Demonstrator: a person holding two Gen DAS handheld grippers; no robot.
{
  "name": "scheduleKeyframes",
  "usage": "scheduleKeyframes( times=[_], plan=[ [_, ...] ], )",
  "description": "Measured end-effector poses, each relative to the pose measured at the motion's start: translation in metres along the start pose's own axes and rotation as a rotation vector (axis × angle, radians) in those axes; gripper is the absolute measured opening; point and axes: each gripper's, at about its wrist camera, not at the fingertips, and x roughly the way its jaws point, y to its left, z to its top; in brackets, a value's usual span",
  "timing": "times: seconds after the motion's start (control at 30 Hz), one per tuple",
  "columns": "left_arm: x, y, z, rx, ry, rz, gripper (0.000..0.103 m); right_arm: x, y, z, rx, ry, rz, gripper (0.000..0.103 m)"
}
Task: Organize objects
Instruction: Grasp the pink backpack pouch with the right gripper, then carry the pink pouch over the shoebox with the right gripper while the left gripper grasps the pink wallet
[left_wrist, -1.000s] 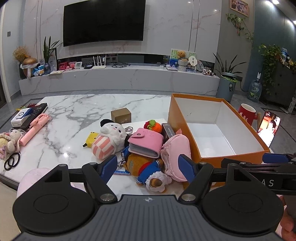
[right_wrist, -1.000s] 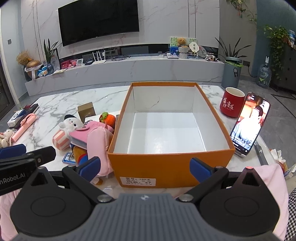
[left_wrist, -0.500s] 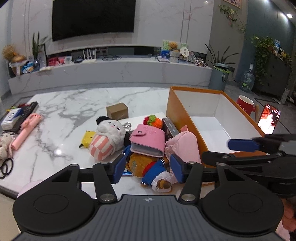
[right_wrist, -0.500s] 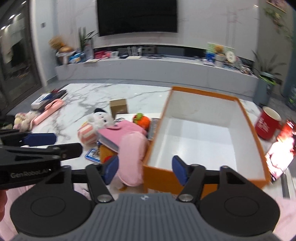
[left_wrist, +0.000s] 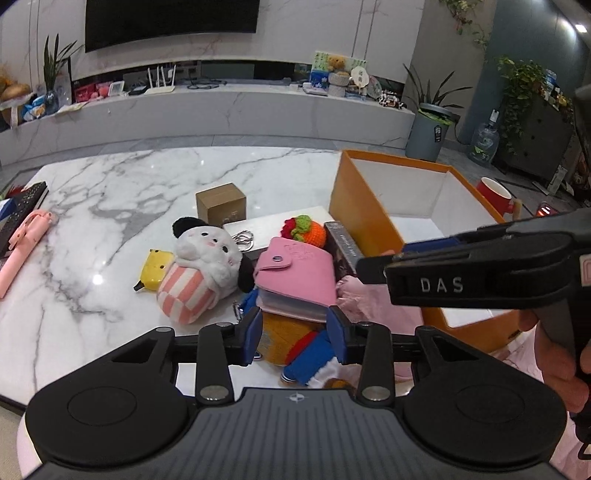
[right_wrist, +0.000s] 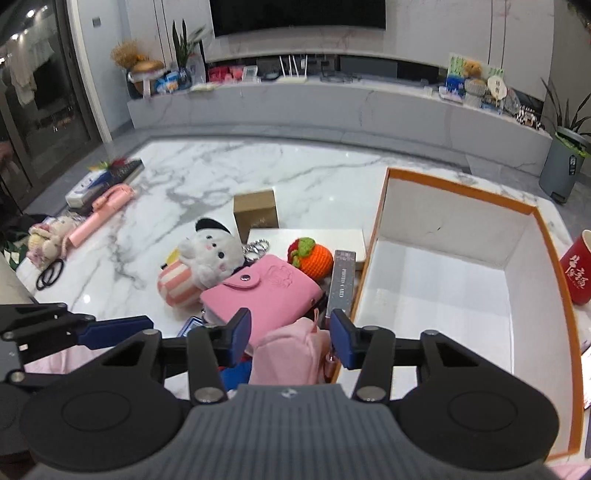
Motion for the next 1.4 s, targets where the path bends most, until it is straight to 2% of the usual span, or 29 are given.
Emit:
scheduleKeyframes(
  times=[0.03,0.07,0.1,0.27,0.47,0.63,0.83,0.9,1.03,1.07,1.1,1.3,1.4],
  plan=[
    [0.001,0.002,0.000,-0.006,0.006,-0.002,0.045,0.005,0.001,0.001,-0.001,0.016,-0.008,0.046],
    [0.002,0.004,0.001,-0.011,0.015,-0.008,0.045,0.009,0.001,0.002,-0.002,0.030,-0.011,0.037],
    [0.002,0.006,0.000,-0.016,0.025,-0.019,0.045,0.010,0.001,0.001,0.002,0.043,-0.005,0.035],
    [-0.002,0.006,-0.012,-0.014,0.068,-0.056,0.045,-0.003,0.005,-0.013,0.034,0.066,-0.006,0.027],
    [0.001,-0.004,-0.037,-0.005,0.134,-0.109,0.045,-0.021,0.011,-0.051,0.071,0.109,-0.033,0.026],
    [0.002,-0.010,-0.053,-0.007,0.164,-0.107,0.045,-0.020,0.001,-0.072,0.131,0.122,-0.027,0.035],
    [-0.007,-0.012,-0.052,0.011,0.146,-0.074,0.045,-0.004,-0.017,-0.068,0.277,0.169,0.049,0.044],
    [-0.009,-0.011,-0.051,0.013,0.140,-0.064,0.045,0.002,-0.023,-0.066,0.345,0.192,0.075,0.053],
    [-0.012,-0.013,-0.047,0.036,0.135,-0.055,0.045,0.017,-0.025,-0.067,0.438,0.235,0.089,0.053],
    [-0.012,-0.014,-0.046,0.044,0.133,-0.054,0.045,0.019,-0.026,-0.069,0.462,0.237,0.084,0.051],
    [-0.012,-0.014,-0.045,0.053,0.131,-0.053,0.045,0.020,-0.028,-0.072,0.481,0.238,0.079,0.039],
    [-0.011,0.002,-0.025,0.049,0.116,-0.124,0.045,0.007,-0.025,-0.073,0.417,0.219,0.105,0.031],
    [-0.010,0.011,-0.005,0.030,0.101,-0.146,0.050,-0.013,-0.022,-0.065,0.353,0.174,0.110,0.027]
  ],
)
